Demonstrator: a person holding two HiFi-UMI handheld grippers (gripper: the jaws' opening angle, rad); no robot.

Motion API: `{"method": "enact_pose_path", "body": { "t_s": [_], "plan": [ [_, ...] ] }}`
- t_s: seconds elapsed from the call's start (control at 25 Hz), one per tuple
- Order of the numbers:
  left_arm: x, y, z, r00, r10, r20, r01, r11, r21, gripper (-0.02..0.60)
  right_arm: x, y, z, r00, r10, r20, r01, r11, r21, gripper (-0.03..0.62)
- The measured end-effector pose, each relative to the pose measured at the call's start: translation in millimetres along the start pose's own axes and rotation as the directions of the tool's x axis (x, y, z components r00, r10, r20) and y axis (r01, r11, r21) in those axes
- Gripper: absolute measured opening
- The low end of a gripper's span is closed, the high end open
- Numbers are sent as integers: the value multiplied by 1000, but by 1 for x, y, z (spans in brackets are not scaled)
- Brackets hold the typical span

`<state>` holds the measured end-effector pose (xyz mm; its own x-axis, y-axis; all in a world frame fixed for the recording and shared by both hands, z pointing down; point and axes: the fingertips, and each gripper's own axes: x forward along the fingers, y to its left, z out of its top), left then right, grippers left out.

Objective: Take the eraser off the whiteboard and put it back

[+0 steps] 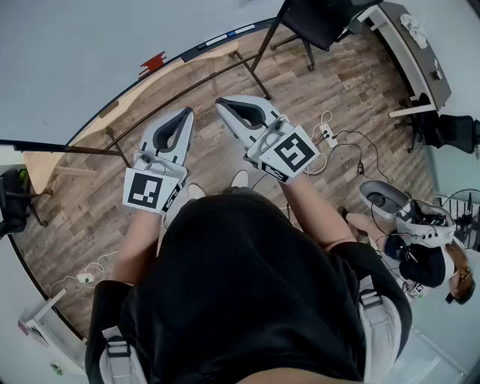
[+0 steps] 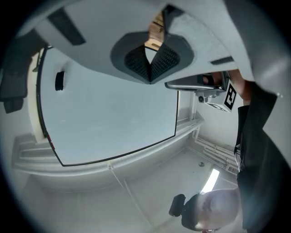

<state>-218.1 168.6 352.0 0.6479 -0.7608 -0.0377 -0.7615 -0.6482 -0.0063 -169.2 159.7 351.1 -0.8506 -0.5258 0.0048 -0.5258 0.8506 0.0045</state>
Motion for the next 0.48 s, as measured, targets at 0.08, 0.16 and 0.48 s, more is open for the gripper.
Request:
{"method": "enact_pose_path", "body": {
  "t_s": [0.08,0.16,0.48],
  "plan": [
    [-2,0,-1,1000,1,1,-1,1000,1,-5,0,2,-1,1000,1,1,-1,1000,-2,0],
    [-3,-1,-1,1000,3,2,-3,1000,2,-5,-1,3,-1,1000,1,6,-1,1000,1,0],
    [3,-5,-3,1000,-3,-4,3,1000,-5,-5,-9,-4,3,999,-25,36,23,999,35,2]
  ]
}}
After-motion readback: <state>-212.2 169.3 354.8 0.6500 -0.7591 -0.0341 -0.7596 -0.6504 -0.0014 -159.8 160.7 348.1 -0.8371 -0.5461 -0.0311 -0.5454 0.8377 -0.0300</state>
